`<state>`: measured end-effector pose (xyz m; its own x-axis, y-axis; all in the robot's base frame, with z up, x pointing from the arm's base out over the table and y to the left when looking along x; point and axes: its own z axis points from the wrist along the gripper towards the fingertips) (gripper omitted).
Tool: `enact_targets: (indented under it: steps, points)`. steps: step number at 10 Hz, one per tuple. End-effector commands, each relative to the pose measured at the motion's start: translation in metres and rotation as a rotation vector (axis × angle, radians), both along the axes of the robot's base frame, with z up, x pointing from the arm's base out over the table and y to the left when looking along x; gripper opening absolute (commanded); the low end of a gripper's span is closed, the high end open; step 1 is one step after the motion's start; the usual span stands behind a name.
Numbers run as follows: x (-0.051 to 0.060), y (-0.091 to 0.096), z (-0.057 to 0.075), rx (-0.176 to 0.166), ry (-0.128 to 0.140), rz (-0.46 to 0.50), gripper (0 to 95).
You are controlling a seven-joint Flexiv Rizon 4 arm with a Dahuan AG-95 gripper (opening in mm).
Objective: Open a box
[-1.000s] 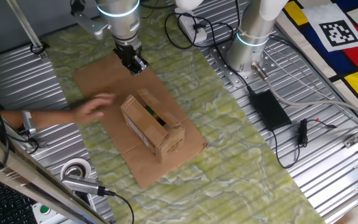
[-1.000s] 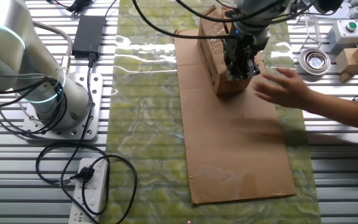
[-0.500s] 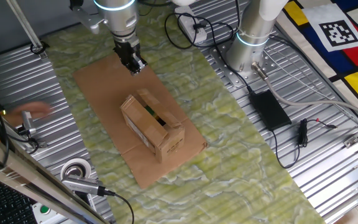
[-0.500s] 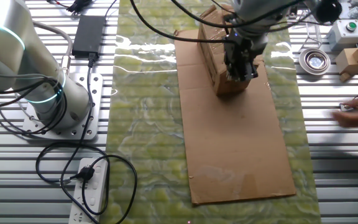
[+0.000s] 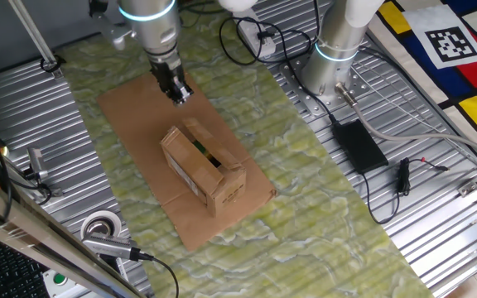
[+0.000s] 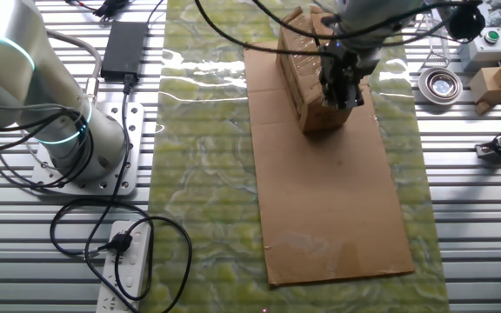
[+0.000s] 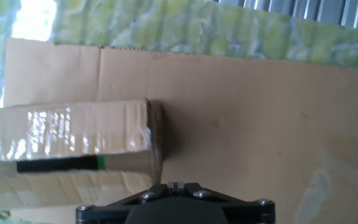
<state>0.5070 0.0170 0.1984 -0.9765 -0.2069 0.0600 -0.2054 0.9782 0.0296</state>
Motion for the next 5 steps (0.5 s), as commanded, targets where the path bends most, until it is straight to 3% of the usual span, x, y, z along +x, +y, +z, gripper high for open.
enact_targets:
  steps: [1,3,4,5]
  points:
    - [0.011,0.013,-0.002,-0.001,-0.049,0.008,0.0]
    - [0.027,0.022,0.004,0.0,-0.053,-0.012,0.0]
    - [0.041,0.033,0.005,0.004,-0.052,-0.034,0.0]
    - [0.045,0.036,0.004,0.003,-0.05,-0.051,0.0]
